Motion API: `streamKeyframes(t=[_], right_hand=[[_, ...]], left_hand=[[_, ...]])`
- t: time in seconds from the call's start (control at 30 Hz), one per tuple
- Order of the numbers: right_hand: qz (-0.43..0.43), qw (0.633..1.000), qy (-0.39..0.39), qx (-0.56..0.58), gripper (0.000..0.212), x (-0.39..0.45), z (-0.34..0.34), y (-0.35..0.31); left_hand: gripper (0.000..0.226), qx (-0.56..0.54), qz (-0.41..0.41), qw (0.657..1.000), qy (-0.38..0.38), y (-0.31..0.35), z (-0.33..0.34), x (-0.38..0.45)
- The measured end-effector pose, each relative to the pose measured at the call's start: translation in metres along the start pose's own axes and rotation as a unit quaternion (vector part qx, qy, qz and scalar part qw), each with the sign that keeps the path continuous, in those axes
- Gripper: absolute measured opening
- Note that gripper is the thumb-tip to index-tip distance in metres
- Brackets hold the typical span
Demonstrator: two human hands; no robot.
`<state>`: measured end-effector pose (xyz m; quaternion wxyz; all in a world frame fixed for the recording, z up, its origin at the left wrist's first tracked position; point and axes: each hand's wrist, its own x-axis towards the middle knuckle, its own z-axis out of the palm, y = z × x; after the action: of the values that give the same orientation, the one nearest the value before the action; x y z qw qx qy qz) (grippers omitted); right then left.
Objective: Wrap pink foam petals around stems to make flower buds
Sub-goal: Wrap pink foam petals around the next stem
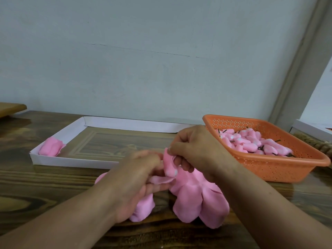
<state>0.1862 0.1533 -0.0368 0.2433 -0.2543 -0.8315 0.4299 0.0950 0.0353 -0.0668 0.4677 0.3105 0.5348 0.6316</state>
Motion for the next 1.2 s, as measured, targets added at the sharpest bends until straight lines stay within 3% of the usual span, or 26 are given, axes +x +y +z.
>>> streamKeyframes(t=[0.1,0.47,0.7,0.83,1.2], right_hand=[[0.005,1.000,0.008,0.019,0.028,0.001,-0.003,0.000],[0.010,0.998,-0.020,0.060,0.032,0.001,-0.007,0.000],[0.012,0.991,-0.091,0.094,0.015,-0.003,-0.013,-0.002],[0.002,0.984,-0.150,0.098,0.017,-0.004,-0.023,-0.002],[-0.072,0.986,-0.144,0.041,0.009,-0.004,-0.024,-0.002]], left_hand=[[0.027,-0.044,-0.004,0.999,0.021,-0.002,-0.001,0.003],[0.014,-0.064,0.000,0.998,0.028,-0.002,0.001,0.003],[0.019,-0.043,-0.007,0.999,0.032,0.001,-0.001,0.001],[0.029,-0.018,-0.012,1.000,0.007,0.006,-0.004,0.001],[0.039,0.033,-0.029,0.998,-0.050,0.013,-0.012,-0.002]])
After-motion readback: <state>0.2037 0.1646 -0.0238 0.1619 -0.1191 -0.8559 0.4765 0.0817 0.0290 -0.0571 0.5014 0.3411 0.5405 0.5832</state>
